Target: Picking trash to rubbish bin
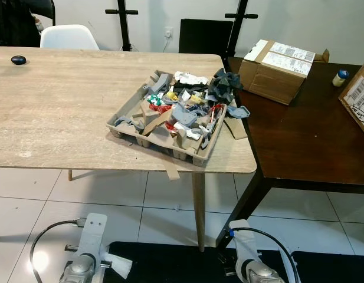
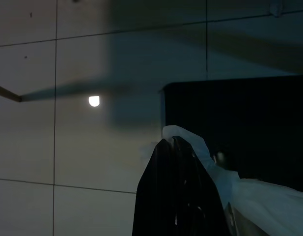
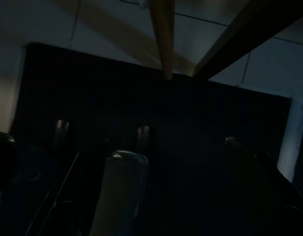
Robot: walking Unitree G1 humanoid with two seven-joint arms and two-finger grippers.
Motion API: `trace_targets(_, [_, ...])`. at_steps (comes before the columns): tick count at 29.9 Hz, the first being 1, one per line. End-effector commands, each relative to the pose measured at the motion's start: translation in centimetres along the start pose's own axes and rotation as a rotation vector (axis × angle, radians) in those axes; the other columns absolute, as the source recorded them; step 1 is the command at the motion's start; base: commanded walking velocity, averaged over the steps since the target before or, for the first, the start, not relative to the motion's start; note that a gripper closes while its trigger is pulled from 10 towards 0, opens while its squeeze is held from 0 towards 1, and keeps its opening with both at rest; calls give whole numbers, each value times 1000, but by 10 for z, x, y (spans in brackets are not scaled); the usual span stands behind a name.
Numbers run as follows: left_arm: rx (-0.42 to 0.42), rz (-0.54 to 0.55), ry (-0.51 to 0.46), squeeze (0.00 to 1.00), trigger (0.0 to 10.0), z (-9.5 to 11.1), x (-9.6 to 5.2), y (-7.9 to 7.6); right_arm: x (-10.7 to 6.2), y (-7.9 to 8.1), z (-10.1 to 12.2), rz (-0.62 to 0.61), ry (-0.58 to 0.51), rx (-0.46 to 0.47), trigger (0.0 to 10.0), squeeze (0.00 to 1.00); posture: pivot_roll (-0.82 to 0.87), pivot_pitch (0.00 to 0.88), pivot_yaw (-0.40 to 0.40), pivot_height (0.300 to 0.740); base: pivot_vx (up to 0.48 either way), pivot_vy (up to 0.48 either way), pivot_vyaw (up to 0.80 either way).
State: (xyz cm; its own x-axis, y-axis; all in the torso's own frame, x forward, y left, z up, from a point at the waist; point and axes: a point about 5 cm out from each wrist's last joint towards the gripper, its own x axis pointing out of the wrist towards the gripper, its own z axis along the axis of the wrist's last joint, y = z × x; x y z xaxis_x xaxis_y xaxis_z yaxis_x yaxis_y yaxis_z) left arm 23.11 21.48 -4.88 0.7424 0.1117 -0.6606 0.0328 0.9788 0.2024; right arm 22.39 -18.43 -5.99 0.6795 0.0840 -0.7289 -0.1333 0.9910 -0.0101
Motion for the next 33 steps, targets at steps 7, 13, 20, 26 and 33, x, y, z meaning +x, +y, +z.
trace_targets(7, [-7,-2,2,0,10000,-4,-1,-3,-1,0,-6,3,26,-4,10000,0,139,114,7,740,0,0,0])
trace_targets(13, [-8,0,13,0,10000,-7,-2,-4,-1,0,-7,4,28,-5,10000,0,139,115,6,740,0,0,0])
trace_targets(20, [-8,1,26,0,10000,-10,-3,-3,-1,0,-7,12,29,-20,10000,0,138,114,6,740,0,0,0])
trace_targets(26, [-8,-2,33,0,10000,-11,-3,-5,-1,0,-7,4,30,-16,10000,0,137,114,8,740,0,0,0])
trace_targets(33, [-4,-8,41,0,10000,-14,-4,-10,-1,2,-6,25,20,13,10000,0,138,114,11,740,0,0,0])
